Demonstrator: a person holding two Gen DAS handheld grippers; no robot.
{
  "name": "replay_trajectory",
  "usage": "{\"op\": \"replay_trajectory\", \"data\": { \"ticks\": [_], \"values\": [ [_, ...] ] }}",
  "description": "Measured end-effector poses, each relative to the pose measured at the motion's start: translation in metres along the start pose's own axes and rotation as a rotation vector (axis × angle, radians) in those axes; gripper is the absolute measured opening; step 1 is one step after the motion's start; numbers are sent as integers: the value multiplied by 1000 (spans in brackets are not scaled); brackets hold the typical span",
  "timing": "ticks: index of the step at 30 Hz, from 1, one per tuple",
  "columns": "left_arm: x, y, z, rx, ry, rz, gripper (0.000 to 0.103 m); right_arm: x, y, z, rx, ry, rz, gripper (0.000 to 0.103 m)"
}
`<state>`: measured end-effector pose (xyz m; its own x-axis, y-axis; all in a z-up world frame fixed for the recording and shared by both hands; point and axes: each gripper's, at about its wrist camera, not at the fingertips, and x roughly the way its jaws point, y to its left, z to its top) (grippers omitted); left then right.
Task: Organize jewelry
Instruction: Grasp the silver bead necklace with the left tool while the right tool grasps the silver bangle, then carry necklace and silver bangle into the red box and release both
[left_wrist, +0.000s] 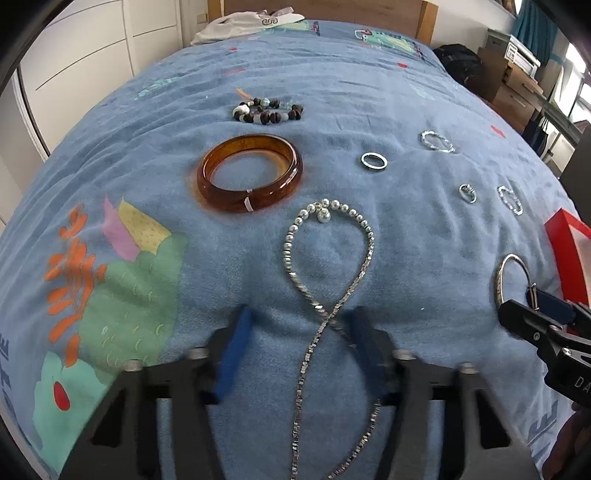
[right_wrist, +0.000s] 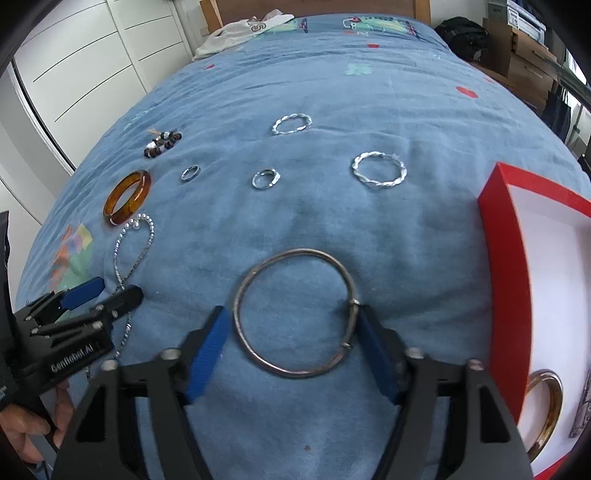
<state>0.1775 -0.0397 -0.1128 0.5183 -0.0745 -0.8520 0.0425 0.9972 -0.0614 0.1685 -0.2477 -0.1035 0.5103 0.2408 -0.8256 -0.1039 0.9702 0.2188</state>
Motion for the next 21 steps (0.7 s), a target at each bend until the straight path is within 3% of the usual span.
{"op": "replay_trajectory", "data": {
  "ticks": [3, 6, 21],
  "values": [
    [-4, 3, 2, -16, 0, -24, 13, -4, 0, -1, -3, -2, 6, 65],
    [-9, 6, 4, -34, -2, -38, 6, -9, 0, -1, -6, -7, 17, 65],
    [-79, -7, 15, -17, -121, -109, 4, -80, 9, 2, -22, -114, 36, 65]
  ]
}}
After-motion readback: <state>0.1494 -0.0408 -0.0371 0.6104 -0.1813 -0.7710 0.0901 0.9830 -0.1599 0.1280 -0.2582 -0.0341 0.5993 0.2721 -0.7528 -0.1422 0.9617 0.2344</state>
